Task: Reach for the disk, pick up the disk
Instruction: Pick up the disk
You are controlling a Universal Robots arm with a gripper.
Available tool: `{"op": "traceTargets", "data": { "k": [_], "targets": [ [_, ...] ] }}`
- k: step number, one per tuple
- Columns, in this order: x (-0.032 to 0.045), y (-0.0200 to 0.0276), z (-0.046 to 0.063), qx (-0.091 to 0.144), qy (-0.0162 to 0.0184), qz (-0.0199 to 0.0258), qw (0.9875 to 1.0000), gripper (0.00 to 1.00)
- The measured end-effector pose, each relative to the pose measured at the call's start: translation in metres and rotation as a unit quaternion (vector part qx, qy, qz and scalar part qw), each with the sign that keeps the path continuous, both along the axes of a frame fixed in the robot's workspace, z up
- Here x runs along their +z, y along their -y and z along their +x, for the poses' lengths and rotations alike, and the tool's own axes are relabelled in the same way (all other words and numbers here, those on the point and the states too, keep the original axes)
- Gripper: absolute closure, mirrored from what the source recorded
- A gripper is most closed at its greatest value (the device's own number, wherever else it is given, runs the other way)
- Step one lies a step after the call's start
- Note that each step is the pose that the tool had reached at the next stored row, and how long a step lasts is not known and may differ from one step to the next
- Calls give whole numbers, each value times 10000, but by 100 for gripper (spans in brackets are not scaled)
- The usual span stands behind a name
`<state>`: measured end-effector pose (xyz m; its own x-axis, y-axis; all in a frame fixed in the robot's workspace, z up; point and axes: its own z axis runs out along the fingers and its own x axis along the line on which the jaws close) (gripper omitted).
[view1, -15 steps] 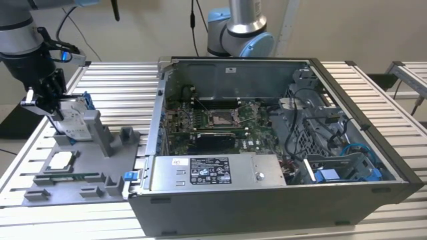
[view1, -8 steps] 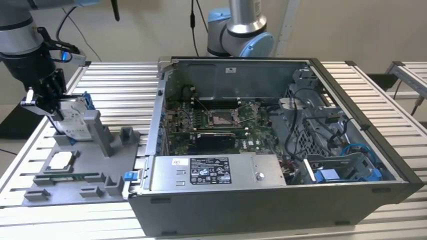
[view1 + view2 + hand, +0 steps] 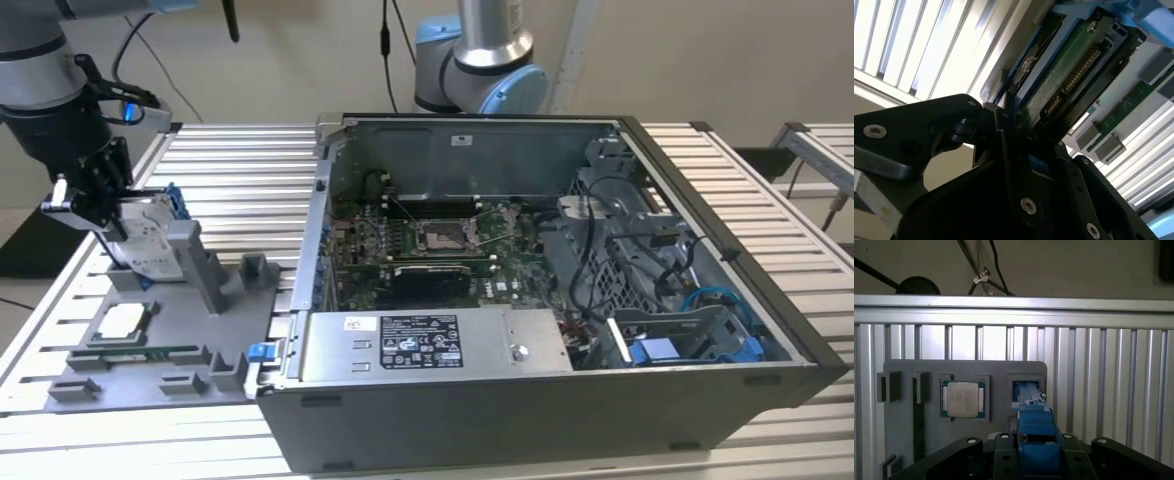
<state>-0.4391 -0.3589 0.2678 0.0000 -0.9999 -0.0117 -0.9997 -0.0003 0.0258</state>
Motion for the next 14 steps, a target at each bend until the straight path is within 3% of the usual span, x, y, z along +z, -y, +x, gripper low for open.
{"op": "traceTargets", "data": {
  "k": [5, 14],
  "targets": [
    [18, 0, 0, 0, 0, 1, 10000, 100],
    [167, 0, 0, 0, 0, 1, 10000, 100]
  ]
}}
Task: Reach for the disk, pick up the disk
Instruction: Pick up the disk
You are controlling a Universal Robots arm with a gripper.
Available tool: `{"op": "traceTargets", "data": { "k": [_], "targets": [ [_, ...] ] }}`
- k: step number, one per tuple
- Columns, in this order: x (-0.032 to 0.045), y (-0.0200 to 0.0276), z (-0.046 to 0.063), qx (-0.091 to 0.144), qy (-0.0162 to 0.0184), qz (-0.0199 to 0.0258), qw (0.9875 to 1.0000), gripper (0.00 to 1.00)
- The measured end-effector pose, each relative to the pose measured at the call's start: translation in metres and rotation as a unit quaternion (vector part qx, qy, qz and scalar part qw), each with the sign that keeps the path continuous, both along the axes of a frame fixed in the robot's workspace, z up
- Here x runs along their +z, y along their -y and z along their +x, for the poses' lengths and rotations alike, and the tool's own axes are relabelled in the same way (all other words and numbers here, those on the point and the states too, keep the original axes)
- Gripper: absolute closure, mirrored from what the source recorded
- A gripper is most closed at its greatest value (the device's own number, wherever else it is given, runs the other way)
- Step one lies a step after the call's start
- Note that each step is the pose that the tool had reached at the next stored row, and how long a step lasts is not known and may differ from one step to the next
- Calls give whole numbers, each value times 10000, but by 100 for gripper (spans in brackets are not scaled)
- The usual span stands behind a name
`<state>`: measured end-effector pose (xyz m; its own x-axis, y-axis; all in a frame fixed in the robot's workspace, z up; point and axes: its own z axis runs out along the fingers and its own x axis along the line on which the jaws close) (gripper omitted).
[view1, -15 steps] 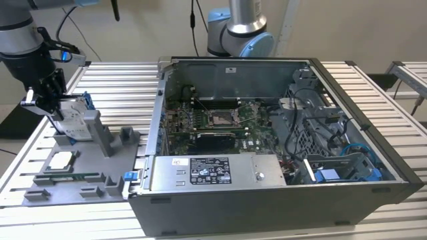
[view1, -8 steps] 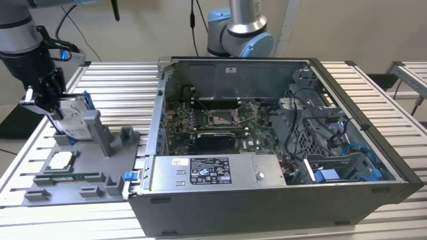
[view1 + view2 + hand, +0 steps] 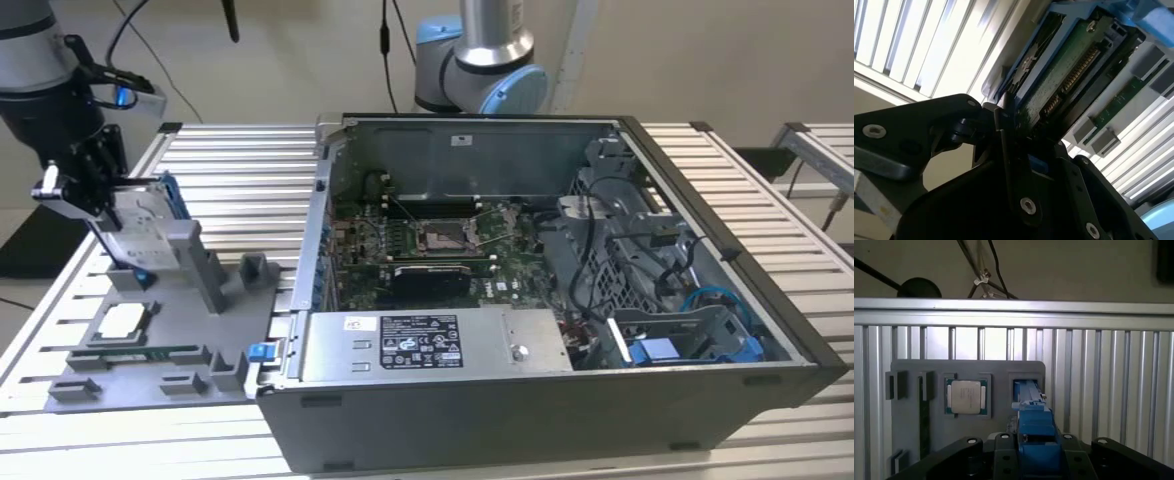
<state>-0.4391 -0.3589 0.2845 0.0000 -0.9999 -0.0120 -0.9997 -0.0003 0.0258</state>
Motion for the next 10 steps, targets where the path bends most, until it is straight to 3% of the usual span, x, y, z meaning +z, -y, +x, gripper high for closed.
{"op": "traceTargets", "data": {
  "k": [10],
  "targets": [
    [120, 0, 0, 0, 0, 0, 10000, 100]
  ]
}}
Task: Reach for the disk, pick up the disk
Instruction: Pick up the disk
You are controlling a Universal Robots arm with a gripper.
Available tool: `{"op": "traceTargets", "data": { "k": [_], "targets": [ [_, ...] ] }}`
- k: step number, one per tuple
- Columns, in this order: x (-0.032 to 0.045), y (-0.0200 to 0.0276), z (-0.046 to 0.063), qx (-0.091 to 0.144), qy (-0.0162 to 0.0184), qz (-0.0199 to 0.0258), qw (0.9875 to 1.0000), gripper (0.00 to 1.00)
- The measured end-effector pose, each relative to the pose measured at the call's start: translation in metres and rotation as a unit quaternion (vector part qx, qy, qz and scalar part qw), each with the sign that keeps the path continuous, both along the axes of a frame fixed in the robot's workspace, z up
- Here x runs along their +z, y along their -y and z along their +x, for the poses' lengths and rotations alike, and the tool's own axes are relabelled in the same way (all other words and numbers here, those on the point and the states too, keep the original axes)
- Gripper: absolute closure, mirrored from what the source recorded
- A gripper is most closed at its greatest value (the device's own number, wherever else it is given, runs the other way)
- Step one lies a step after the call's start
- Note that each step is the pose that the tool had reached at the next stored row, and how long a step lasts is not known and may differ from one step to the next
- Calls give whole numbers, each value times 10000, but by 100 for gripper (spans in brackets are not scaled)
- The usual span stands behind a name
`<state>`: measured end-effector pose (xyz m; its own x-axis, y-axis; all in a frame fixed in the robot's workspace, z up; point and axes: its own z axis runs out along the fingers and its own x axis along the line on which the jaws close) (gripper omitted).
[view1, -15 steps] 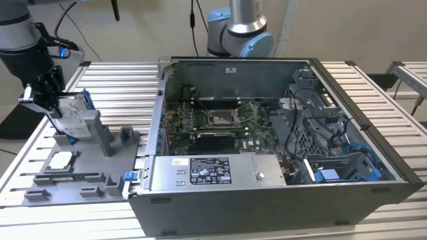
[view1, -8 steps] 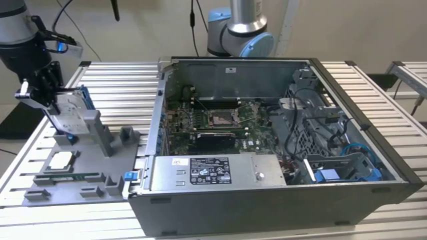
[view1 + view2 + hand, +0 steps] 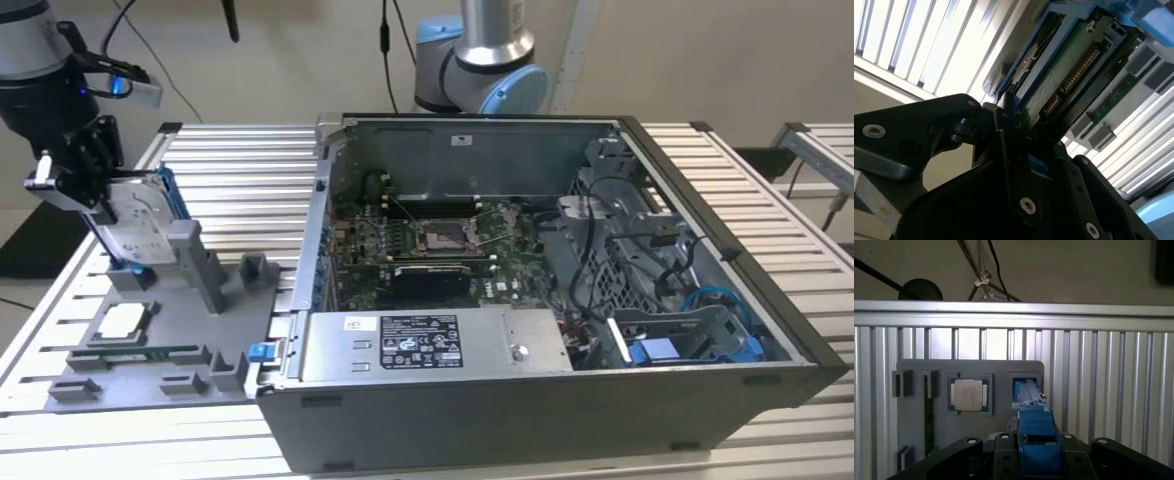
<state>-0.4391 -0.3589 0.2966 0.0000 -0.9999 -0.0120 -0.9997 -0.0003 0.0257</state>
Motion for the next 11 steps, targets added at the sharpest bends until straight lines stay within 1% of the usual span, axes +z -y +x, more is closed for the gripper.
{"op": "traceTargets", "data": {
  "k": [11],
  "targets": [
    [87, 0, 0, 0, 0, 0, 10000, 100]
  ]
}}
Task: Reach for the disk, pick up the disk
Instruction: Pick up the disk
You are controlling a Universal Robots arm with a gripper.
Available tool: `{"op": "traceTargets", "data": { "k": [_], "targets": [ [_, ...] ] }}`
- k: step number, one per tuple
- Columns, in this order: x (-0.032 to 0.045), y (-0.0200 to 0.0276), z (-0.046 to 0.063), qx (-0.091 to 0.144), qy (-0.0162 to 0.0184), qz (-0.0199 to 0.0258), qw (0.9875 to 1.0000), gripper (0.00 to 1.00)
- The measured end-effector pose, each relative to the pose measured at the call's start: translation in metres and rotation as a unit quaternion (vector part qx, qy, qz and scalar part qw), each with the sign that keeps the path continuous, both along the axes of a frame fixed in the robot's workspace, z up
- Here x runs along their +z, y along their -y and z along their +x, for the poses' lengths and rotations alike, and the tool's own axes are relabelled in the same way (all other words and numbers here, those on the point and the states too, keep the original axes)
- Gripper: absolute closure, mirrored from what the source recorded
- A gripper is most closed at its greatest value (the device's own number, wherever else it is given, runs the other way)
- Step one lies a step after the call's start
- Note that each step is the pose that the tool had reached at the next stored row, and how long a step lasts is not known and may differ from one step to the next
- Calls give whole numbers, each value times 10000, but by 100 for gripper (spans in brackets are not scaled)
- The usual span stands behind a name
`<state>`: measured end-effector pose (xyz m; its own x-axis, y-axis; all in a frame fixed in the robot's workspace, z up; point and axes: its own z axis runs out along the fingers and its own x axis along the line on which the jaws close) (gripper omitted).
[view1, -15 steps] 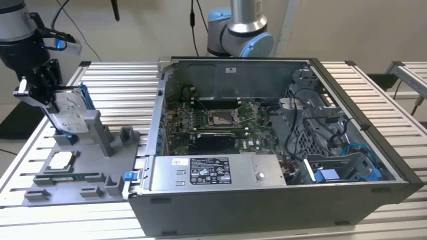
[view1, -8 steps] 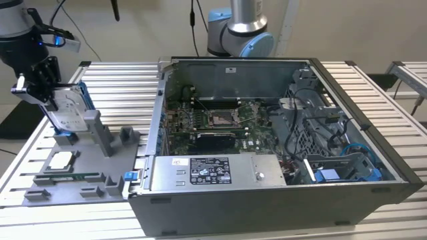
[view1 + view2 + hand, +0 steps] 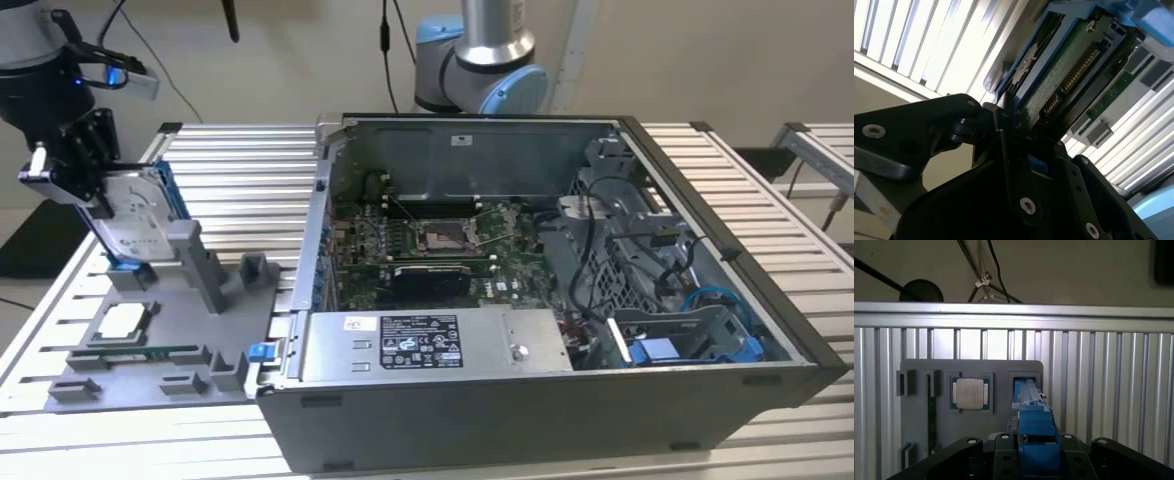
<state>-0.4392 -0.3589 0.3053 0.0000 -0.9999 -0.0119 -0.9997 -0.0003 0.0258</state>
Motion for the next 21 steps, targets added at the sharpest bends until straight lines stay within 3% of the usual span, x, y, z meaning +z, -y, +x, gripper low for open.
{"op": "traceTargets", "data": {
  "k": [10, 21],
  "targets": [
    [73, 0, 0, 5, 0, 0, 10000, 100],
    [91, 0, -3, 6, 0, 0, 10000, 100]
  ]
}}
